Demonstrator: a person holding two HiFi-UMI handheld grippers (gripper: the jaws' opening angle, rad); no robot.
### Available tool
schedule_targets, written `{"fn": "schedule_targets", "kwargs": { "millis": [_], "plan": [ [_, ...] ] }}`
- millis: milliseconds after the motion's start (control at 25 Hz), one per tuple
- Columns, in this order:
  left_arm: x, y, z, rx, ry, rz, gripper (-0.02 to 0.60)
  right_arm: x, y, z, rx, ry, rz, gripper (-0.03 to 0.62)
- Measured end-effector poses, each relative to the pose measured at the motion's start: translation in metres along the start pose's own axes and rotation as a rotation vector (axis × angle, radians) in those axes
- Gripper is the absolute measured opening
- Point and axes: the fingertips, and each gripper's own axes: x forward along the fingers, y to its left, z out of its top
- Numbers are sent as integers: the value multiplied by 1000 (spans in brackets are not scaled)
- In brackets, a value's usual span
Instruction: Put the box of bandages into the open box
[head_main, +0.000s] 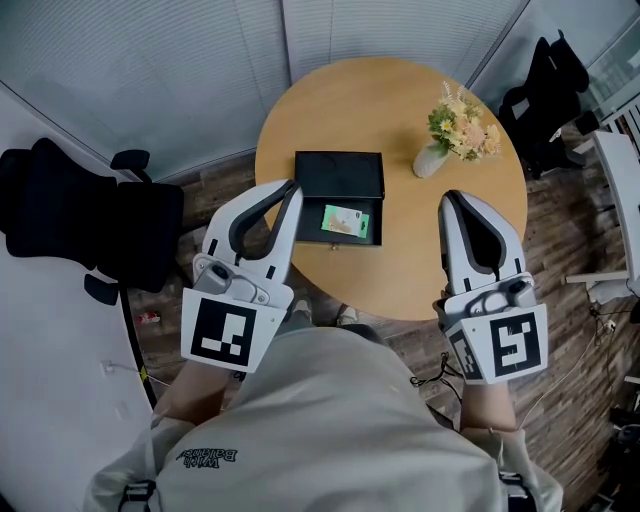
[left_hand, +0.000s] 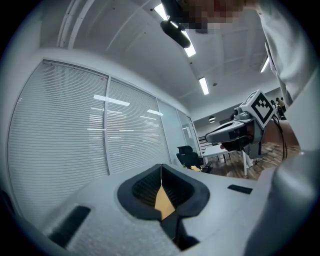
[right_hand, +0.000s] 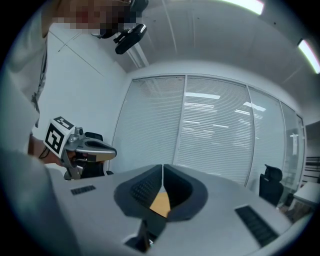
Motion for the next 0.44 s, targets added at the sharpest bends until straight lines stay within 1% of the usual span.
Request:
{"fn": "schedule_targets", "kwargs": {
  "millis": [160, 440],
  "plan": [
    [1, -1, -4, 9, 11, -1, 23, 0, 3, 3, -68, -4, -3, 34],
    [4, -2, -5, 17, 14, -13, 23, 7, 5, 5, -71, -3, 10, 34]
  ]
}}
